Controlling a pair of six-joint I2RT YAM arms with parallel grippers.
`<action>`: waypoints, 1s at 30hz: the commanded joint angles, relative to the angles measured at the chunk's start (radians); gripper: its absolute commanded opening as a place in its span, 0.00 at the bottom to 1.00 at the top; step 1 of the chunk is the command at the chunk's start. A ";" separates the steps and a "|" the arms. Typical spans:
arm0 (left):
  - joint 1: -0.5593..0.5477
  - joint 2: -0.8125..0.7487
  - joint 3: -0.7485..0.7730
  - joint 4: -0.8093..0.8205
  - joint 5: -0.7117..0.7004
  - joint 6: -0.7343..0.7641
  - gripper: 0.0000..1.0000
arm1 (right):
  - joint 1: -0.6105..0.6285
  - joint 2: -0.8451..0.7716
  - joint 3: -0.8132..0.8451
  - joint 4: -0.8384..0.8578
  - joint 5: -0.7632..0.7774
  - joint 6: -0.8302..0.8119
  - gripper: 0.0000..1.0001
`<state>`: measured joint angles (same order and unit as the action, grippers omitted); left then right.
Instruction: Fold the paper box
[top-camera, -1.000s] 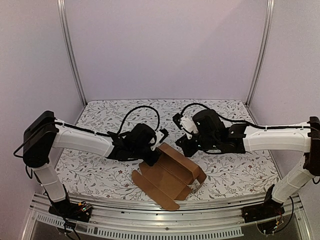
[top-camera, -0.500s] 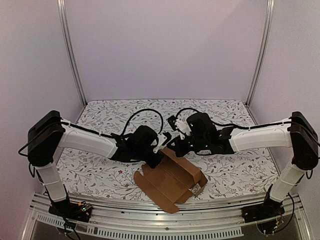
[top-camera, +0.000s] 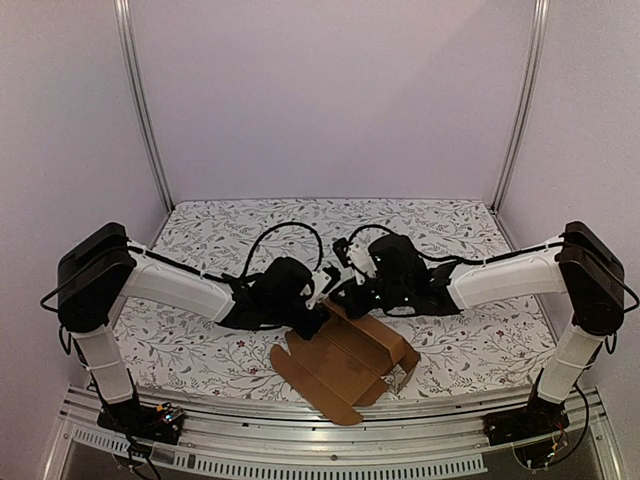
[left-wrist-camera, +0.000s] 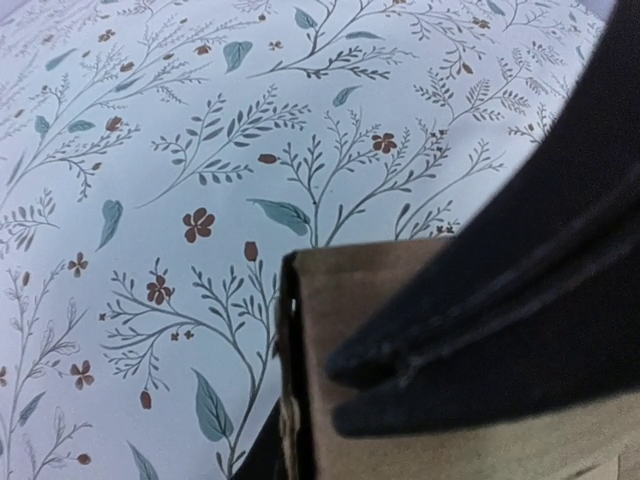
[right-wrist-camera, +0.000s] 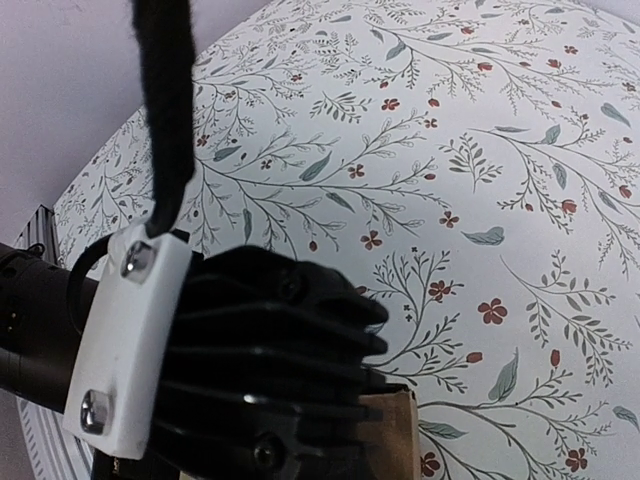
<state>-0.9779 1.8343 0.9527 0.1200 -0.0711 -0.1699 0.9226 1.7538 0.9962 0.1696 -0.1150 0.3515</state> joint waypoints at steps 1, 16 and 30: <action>-0.013 0.007 -0.045 0.073 0.013 -0.032 0.17 | 0.006 0.025 -0.042 -0.010 0.021 0.004 0.00; -0.014 0.008 -0.095 0.166 -0.013 -0.061 0.21 | 0.039 0.036 -0.044 -0.038 0.055 0.003 0.00; -0.015 0.039 -0.066 0.235 -0.015 -0.071 0.00 | 0.045 0.037 -0.038 -0.041 0.051 0.053 0.00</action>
<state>-0.9810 1.8492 0.8677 0.2993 -0.0727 -0.2279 0.9558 1.7561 0.9733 0.1947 -0.0723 0.3748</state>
